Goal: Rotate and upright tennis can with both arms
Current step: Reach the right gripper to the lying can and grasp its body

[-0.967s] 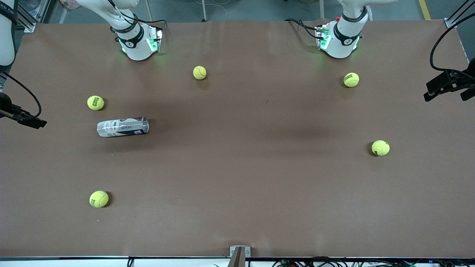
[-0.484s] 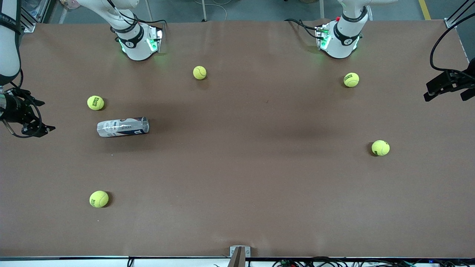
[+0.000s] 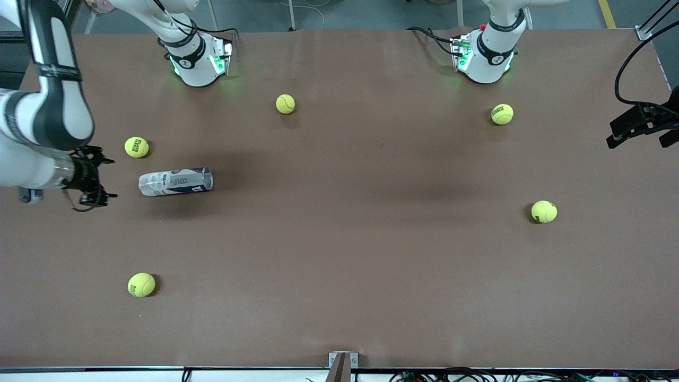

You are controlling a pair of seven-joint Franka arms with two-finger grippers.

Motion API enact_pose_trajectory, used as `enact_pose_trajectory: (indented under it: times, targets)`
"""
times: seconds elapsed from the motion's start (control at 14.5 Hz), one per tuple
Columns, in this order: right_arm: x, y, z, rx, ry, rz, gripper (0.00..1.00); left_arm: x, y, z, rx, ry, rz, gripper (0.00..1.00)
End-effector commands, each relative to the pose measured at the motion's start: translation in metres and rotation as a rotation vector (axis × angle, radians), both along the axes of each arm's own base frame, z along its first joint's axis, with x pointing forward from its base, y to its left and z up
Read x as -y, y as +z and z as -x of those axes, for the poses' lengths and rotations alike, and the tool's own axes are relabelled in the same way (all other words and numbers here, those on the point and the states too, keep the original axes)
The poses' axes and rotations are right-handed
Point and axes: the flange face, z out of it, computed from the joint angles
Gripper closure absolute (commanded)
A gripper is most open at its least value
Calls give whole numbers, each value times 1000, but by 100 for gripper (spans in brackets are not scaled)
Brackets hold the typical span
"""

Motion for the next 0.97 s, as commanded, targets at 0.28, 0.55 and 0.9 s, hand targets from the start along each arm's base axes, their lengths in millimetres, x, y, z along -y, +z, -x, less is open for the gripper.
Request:
enact_pose_trajectory:
  times: [0.28,0.55,0.9]
  targets:
    - [-41,-89,31,51,-56,49,0,-1,-2,14,-7,-20,1,0]
    - [-36,-118,37,23,-64,52,0,-1,-2,14,-7,-20,1,0]
    - [-32,-149,50,35,-65,55,0,0,-2,14,-9,-19,1,0]
